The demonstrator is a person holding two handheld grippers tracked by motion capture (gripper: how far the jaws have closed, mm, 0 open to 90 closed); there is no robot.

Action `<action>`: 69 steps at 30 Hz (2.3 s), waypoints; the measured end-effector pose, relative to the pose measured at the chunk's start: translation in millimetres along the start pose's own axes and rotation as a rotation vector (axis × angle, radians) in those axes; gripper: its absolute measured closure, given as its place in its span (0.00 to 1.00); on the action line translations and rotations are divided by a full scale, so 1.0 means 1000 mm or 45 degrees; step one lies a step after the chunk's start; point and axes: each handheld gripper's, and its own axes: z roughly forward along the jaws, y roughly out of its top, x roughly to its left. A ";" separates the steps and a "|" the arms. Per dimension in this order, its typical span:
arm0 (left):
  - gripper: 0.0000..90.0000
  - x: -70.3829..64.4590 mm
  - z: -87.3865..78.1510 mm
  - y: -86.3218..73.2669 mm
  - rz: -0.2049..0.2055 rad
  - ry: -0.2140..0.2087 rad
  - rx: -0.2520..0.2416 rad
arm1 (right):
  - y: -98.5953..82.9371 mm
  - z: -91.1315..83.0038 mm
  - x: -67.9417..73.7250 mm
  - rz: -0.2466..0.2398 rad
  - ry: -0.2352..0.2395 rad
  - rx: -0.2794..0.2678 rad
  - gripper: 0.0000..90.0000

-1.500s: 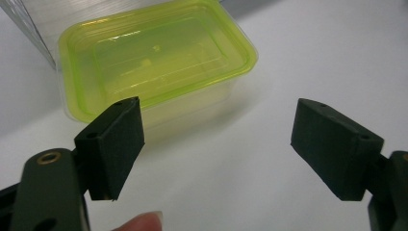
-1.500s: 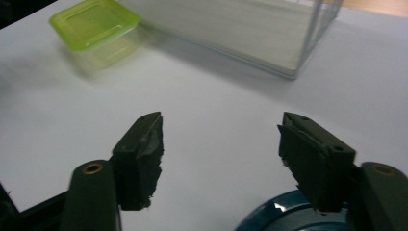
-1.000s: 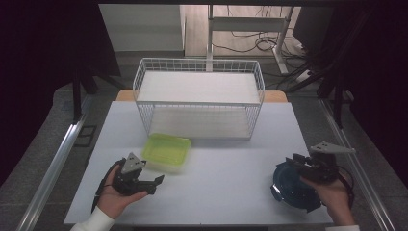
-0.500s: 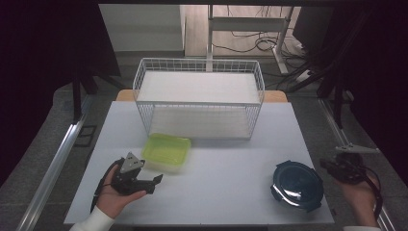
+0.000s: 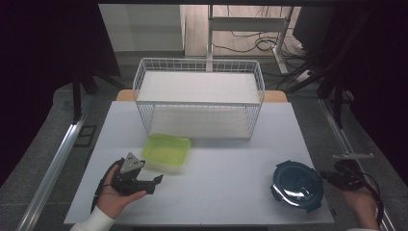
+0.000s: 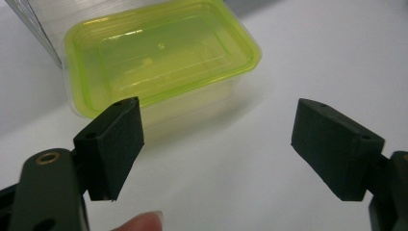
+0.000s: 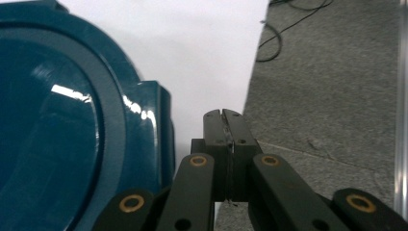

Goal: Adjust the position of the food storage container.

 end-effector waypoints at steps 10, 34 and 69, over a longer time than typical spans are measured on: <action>0.21 0.001 -0.001 0.000 -0.007 0.002 -0.003 | -0.001 0.006 0.004 -0.003 0.050 0.088 0.99; 0.21 0.000 -0.001 0.002 -0.007 0.000 -0.003 | -0.001 0.008 0.075 -0.015 -0.006 0.189 0.99; 0.21 0.000 0.004 0.002 0.004 -0.002 0.022 | 0.026 0.033 0.218 -0.293 0.142 0.237 0.99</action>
